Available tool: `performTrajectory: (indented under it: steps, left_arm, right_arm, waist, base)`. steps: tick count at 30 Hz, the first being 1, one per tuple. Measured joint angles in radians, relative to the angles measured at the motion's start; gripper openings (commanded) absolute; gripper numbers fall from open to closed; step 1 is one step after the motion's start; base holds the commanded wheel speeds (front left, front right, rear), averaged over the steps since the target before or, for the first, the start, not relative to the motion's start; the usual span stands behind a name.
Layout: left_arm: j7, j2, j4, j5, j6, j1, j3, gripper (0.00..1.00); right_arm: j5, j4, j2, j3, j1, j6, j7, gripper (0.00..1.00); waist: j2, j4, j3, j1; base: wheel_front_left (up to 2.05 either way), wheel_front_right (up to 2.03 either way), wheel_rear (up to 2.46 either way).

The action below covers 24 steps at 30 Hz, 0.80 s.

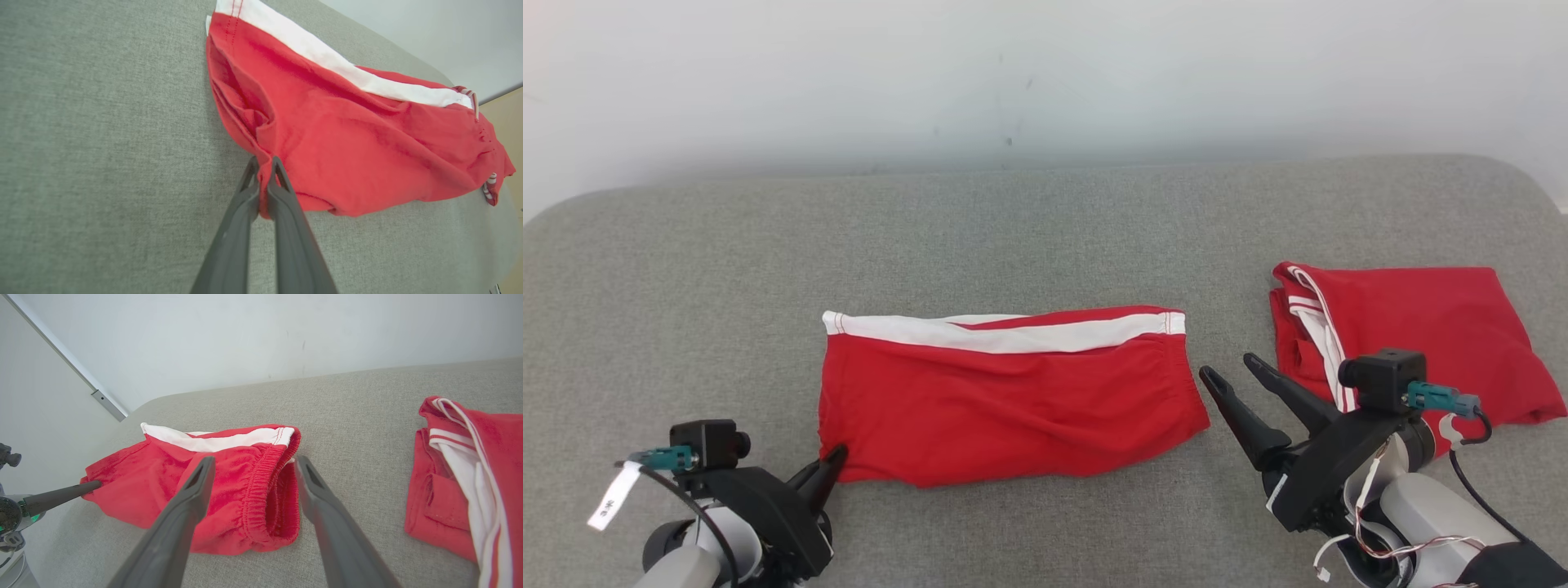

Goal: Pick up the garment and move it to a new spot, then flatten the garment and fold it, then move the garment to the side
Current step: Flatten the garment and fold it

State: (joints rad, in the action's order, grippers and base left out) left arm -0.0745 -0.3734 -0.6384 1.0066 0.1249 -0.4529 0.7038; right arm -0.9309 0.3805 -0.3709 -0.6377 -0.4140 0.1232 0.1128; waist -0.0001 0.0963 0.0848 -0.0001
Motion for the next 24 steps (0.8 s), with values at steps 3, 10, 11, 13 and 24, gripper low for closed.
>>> performTrajectory:
  steps: [3,10,11,13,24]
  left_arm:
    - [0.008,0.007,-0.007,-0.005,-0.001,0.002,0.011,0.00]
    - [0.074,0.022,-0.008,-0.042,-0.030,0.012,0.014,1.00]
    - [0.088,0.021,-0.002,-0.049,-0.038,0.020,0.014,1.00]
    - [0.124,0.020,0.013,-0.068,-0.056,0.030,0.013,1.00]
    - [0.314,0.013,0.110,-0.163,-0.200,0.103,-0.029,1.00]
  right_arm:
    - [0.002,0.011,0.001,-0.002,0.005,-0.009,0.000,1.00]
    - [0.024,0.025,0.005,-0.018,0.021,-0.032,0.001,1.00]
    - [0.030,0.027,0.005,-0.019,0.022,-0.036,0.001,1.00]
    - [0.030,0.030,0.004,-0.016,0.026,-0.040,0.002,1.00]
    - [0.061,0.066,0.000,-0.016,0.037,-0.075,0.029,1.00]
  waist:
    - [0.0002,0.005,-0.011,0.0000]
    - [0.0002,0.022,-0.027,0.0000]
    - [0.0001,0.025,-0.028,0.0000]
    - [0.0001,0.032,-0.030,0.0000]
    - [0.0001,0.073,-0.063,0.0000]
  base:
    - [0.00,0.00,0.00]
    - [0.00,0.00,0.00]
    - [0.00,0.00,0.00]
    - [0.00,0.00,0.00]
    - [0.00,0.00,0.00]
